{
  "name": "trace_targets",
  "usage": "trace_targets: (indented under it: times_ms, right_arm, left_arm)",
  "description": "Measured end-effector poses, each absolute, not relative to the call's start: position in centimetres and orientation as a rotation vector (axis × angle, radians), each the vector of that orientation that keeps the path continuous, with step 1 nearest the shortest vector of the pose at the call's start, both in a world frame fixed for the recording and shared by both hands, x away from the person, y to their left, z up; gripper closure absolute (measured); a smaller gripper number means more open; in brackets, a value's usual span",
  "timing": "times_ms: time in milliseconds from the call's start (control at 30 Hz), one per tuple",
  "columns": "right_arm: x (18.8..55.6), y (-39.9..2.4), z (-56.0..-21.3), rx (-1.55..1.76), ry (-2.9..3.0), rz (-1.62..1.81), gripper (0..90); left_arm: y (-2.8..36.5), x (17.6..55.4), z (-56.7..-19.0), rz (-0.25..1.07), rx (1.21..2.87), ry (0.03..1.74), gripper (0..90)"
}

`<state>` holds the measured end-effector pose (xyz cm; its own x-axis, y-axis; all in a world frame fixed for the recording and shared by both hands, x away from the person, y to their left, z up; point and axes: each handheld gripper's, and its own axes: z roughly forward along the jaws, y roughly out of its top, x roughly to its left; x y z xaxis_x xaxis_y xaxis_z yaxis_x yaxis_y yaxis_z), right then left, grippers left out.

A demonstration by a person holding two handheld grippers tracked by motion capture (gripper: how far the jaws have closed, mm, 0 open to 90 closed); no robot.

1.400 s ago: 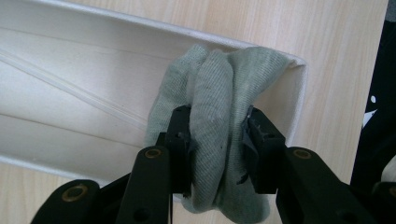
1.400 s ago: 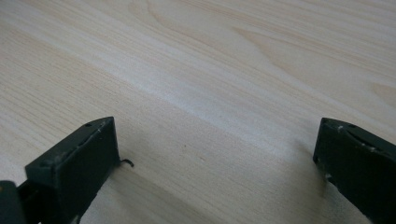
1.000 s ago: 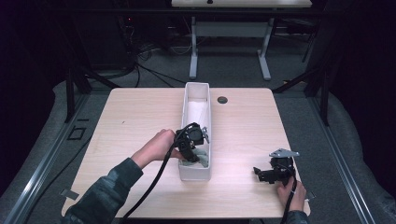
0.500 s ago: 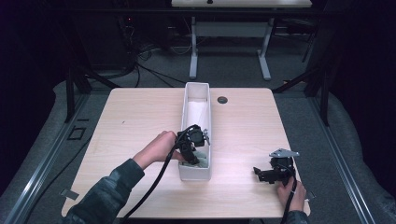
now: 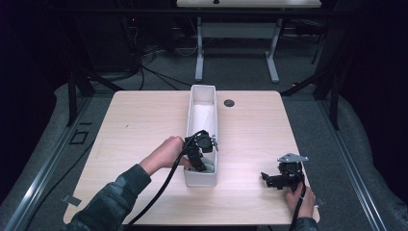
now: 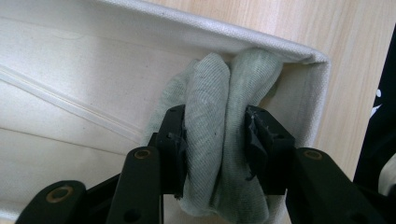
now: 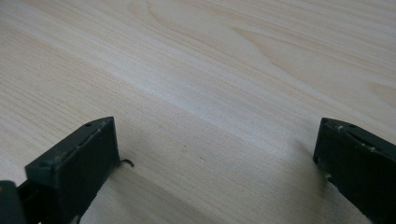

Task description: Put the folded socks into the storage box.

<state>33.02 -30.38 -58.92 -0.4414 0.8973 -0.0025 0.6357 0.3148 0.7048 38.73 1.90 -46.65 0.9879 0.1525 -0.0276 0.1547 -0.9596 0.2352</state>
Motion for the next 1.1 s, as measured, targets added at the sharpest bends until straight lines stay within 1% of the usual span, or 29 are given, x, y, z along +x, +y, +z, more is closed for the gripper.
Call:
trace_targets:
  times_ms: [200,500,667,900,1100]
  right_arm:
    - [33.0,-30.4,-58.9,1.363,2.192,0.903,0.0]
    - [33.0,-30.4,-58.9,1.363,2.192,0.903,0.0]
    - [33.0,-30.4,-58.9,1.363,2.193,0.906,0.0]
    - [33.0,-30.4,-58.9,1.363,2.192,0.905,0.0]
    - [33.0,-30.4,-58.9,1.365,2.193,0.908,0.0]
  left_arm:
    - [1.8,38.7,-46.8,-0.03,2.905,0.233,57.6]
    - [2.0,38.8,-46.6,-0.015,2.892,0.243,54.0]
    - [2.2,38.8,-46.4,-0.015,2.88,0.242,54.4]
    - [2.7,38.7,-45.7,0.008,2.853,0.253,54.0]
    - [3.5,38.6,-44.9,0.043,2.814,0.274,50.1]
